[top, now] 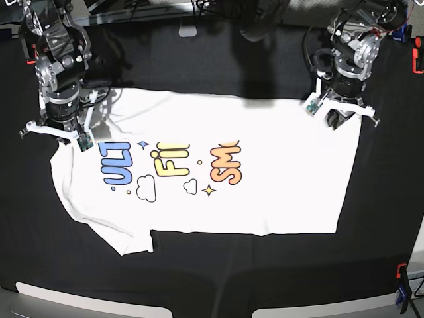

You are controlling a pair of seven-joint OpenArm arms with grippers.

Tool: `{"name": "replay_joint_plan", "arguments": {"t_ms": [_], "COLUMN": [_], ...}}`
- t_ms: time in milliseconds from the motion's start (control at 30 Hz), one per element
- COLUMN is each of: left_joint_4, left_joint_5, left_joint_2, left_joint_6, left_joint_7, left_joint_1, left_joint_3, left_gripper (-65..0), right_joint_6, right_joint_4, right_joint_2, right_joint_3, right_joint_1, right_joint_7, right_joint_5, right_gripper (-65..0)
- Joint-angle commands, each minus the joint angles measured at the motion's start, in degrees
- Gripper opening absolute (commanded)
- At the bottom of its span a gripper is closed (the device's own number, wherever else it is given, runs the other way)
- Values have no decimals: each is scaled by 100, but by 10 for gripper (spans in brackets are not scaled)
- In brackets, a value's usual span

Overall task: Layout the t-shirt on the table in an organized manner, then fold the t-shirt properly
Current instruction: 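Lift the hem with both grippers and fold it over the shirt body, then regrasp the folded hem edge with both grippers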

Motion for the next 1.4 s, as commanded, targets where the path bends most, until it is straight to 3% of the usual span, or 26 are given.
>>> {"name": "replay_joint_plan", "arguments": {"t_ms": [0,500,700,733,833,900,1200,1367], "left_joint_4": [79,52,52,50,50,50,50,61], "left_joint_5": [81,-310,-310,-308,-308,-310,-313,-297], "left_joint_2": [-50,-55,-52,-52,-52,-52,-50,-52], "left_joint_6": [173,173,173,173,173,173,175,179], "left_joint_7": [-52,-490,-691,-693,-756,-782,-485,-199], "left_joint_1": [-66,-538,-538,-538,-542,-540,-538,-522], "left_joint_3": [-33,-33,-33,-33,-33,-33,-33,-33], "left_gripper": [-650,-642,-474,-467,-458,-458,-458,-458], "right_joint_6": [-98,-96,-96,-96,-96,-98,-109,-101], "right_joint_4": [79,79,79,79,79,79,79,120], "right_joint_2": [81,81,83,83,81,83,81,81], "right_joint_3": [44,44,44,44,44,44,44,42], "right_joint_1": [48,48,48,48,48,48,48,4], "right_joint_7": [85,289,350,369,407,409,404,168], "right_joint_5": [-144,-142,-142,-142,-197,-352,-555,-37], "right_gripper": [-650,-650,-650,-608,-401,-325,-318,-319]}}
